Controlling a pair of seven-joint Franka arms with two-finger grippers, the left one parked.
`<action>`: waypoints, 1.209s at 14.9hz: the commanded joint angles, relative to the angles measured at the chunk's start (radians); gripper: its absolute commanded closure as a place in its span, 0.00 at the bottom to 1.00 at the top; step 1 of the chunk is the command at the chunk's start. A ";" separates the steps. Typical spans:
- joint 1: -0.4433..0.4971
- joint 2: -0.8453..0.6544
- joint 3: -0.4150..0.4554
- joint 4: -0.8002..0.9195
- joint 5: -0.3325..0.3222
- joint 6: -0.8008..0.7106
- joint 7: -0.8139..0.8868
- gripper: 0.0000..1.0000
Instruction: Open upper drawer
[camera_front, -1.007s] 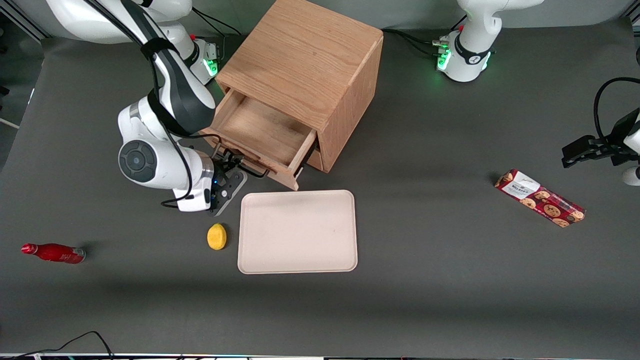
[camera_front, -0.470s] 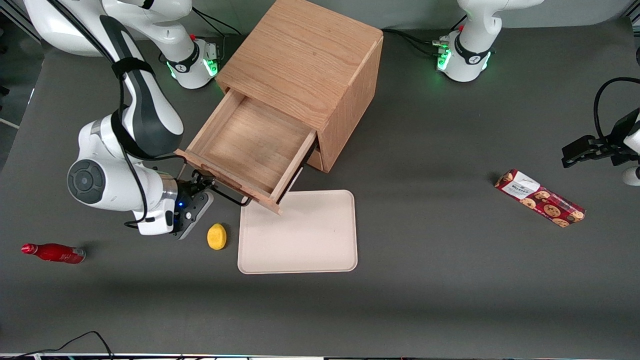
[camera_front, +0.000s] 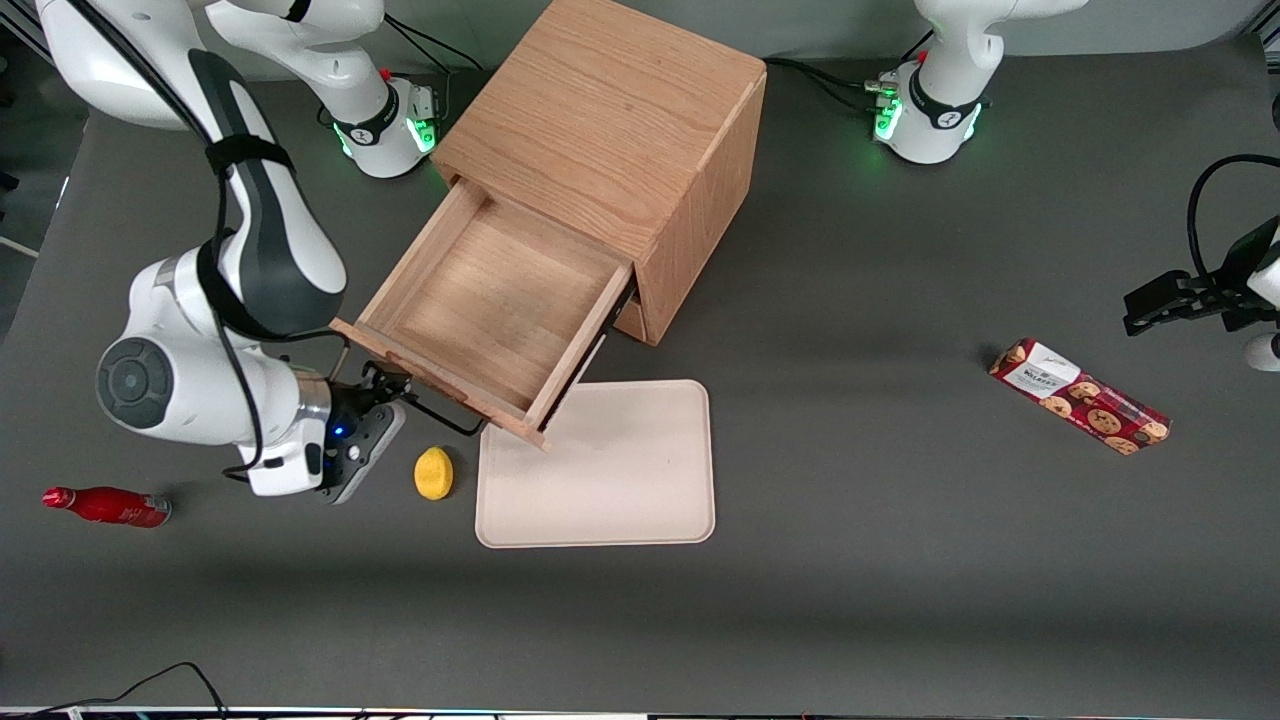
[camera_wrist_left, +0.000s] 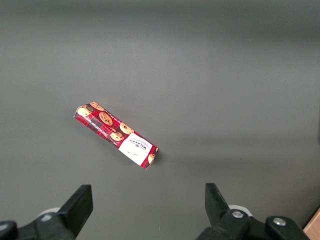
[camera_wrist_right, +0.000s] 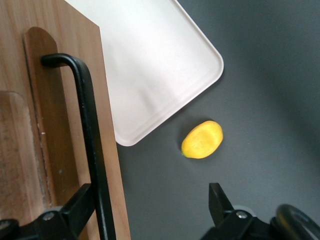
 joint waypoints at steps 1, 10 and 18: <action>0.012 0.057 -0.011 0.084 -0.010 -0.009 -0.028 0.00; 0.016 -0.001 -0.010 0.161 -0.030 -0.107 -0.071 0.00; 0.006 -0.321 -0.015 0.029 -0.049 -0.387 0.490 0.00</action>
